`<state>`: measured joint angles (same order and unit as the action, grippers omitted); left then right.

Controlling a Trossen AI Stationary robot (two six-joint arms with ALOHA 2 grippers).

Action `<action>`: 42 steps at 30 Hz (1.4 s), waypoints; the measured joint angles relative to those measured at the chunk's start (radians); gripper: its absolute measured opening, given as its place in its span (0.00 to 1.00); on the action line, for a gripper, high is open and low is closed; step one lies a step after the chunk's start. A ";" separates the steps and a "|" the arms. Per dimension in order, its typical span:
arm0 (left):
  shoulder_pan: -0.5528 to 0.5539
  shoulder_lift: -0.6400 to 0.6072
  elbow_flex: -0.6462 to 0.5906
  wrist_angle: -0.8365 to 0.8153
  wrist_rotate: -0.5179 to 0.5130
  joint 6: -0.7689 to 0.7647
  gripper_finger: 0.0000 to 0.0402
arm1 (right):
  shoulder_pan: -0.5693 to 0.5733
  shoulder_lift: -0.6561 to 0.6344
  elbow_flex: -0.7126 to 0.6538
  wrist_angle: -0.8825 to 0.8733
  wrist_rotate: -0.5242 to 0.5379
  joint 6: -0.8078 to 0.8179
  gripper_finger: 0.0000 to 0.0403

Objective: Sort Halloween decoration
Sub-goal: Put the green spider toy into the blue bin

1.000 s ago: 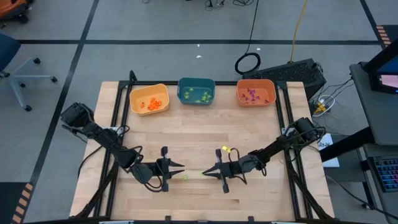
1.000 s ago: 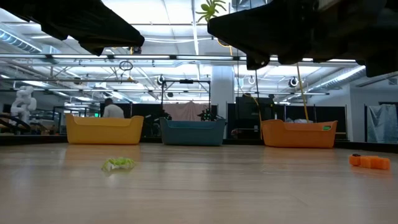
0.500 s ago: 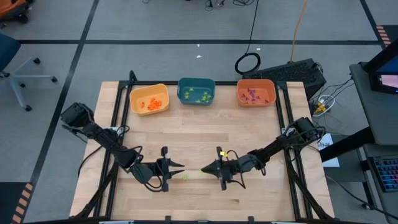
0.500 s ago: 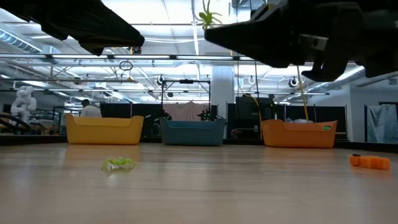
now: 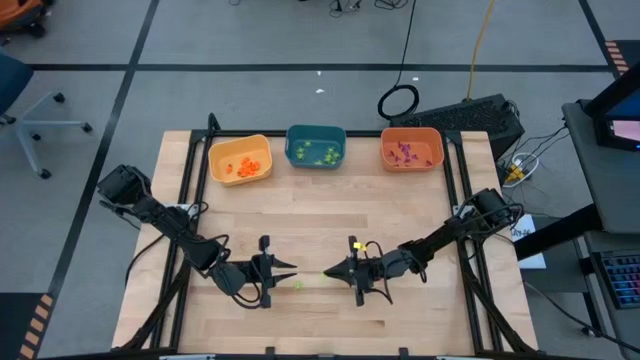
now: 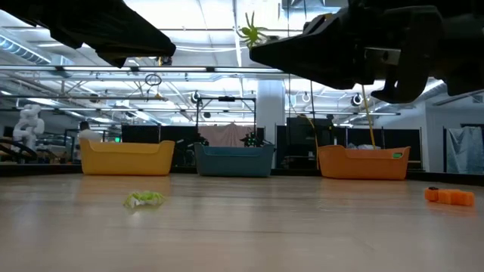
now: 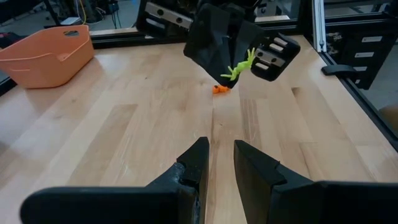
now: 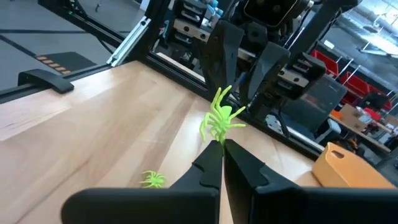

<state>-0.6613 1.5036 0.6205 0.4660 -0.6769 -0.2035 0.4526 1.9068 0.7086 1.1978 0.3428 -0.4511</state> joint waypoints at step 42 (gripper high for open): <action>0.000 0.000 0.000 0.001 0.000 -0.001 0.19 | -0.059 0.001 0.000 -0.021 -0.004 0.638 0.00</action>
<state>-0.6613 1.5036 0.6205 0.4667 -0.6773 -0.2043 0.3940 1.9076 0.7086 1.1770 0.3389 0.1867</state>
